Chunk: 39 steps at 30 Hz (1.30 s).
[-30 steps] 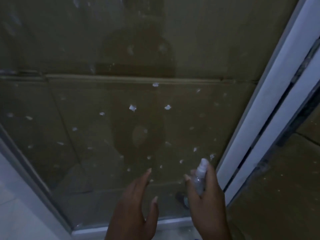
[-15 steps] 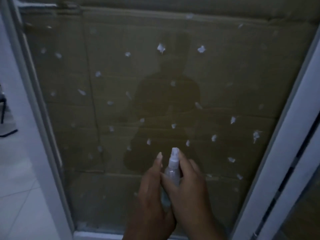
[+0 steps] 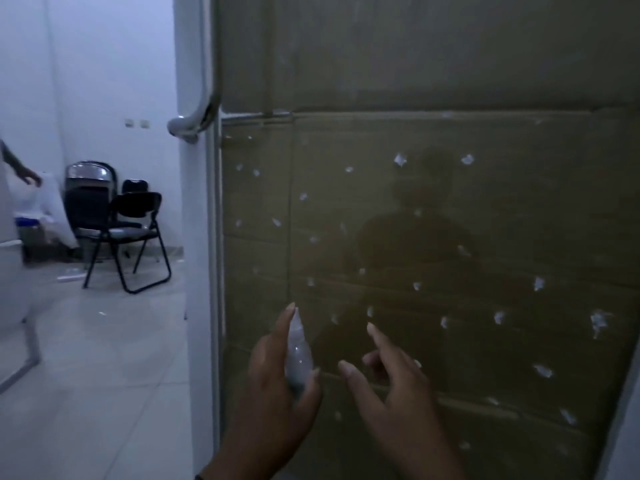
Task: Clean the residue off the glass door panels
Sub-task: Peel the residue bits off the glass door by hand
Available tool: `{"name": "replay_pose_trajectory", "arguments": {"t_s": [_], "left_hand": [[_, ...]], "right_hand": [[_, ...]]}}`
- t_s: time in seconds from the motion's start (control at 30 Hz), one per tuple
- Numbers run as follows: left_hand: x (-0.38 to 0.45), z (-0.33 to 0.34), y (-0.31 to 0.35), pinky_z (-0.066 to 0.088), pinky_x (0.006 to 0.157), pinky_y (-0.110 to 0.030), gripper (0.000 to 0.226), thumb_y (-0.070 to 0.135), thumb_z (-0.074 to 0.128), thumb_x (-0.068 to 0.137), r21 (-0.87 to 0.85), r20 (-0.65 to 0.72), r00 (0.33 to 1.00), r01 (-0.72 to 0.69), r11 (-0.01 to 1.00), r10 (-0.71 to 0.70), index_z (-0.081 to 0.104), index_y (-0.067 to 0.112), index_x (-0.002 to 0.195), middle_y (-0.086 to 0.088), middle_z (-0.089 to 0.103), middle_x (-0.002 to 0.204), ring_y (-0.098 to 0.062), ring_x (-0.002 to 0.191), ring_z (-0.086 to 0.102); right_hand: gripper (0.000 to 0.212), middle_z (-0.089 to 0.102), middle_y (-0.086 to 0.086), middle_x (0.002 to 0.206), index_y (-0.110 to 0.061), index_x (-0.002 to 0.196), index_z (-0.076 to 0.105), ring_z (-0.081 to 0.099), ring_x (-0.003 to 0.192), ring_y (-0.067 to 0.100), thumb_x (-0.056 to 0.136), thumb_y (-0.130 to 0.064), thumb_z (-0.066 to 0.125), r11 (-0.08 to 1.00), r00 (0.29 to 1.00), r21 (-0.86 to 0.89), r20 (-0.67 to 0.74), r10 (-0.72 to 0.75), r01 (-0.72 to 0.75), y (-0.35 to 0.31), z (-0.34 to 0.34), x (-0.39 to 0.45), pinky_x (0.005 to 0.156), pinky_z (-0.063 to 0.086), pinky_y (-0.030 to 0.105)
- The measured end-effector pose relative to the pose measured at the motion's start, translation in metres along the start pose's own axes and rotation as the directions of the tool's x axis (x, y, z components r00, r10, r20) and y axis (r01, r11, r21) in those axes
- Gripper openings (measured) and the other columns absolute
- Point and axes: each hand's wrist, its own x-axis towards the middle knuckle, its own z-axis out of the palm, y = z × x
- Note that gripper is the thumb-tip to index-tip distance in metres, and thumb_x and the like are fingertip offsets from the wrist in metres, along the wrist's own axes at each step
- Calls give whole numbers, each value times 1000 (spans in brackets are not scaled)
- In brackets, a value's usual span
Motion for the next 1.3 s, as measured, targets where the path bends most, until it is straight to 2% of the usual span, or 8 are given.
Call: {"name": "replay_pose_trajectory", "arguments": {"t_s": [0.2,0.33,0.57,0.83,0.97,1.07,1.23,1.3], "left_hand": [[27,-27,-12,43,53,-6,101,24,75,77,130,-109,994,-13,991,28,0,72,125,13,43,119,-1,89,50],[42,-33,-19,49,52,-12,89,9,68,81,60,-161,984,-63,996,72,13,65,125,3,61,94,-12,68,62],[78,-33,-35,53,48,-29,62,9,65,85,71,-262,962,-64,995,80,32,38,130,-4,63,73,-19,57,61],[120,-13,-56,47,45,-12,70,-3,67,78,152,-417,907,-4,988,67,34,43,120,4,54,63,-18,54,57],[146,-6,-61,45,41,-20,63,2,69,78,218,-439,898,78,973,26,37,40,118,5,56,67,-12,53,57],[159,-8,-60,45,43,-27,63,-1,69,73,271,-453,891,92,958,43,38,36,114,2,57,64,-13,50,54],[162,-7,-57,43,41,-27,61,-3,67,74,257,-472,879,61,965,70,39,33,114,0,56,64,-12,49,53],[158,-8,-58,48,40,-36,66,-2,67,77,222,-441,893,15,975,87,35,40,117,-4,57,64,-18,48,56]], "right_hand": [[56,56,-15,92,-30,133,49,53,91,3,81,-37,68,999,999,-14,-38,-31,30,-5,5,8,76,29,-1],[55,54,-16,90,-30,135,47,53,89,2,83,-38,65,998,997,-17,-47,-60,60,-12,12,21,81,39,16],[52,54,-15,91,-33,136,44,53,90,3,86,-42,57,988,987,-17,-42,-156,155,-16,24,53,86,47,30],[48,55,-16,97,-31,137,42,52,93,0,91,-42,50,957,962,-105,30,-270,272,-8,23,103,93,41,30],[39,69,-3,81,-17,112,68,68,72,15,75,-23,77,913,938,-220,30,-345,343,6,21,129,67,57,37],[30,70,-2,71,-12,98,74,67,58,12,69,-19,78,910,932,-237,-38,-359,341,12,15,139,53,56,32],[27,71,0,72,-11,93,75,68,60,13,69,-23,70,921,935,-239,-100,-339,308,19,-2,145,52,54,26],[29,72,3,76,-10,94,74,67,68,14,69,-22,66,929,931,-228,-155,-330,292,18,-2,140,63,50,26]]}}
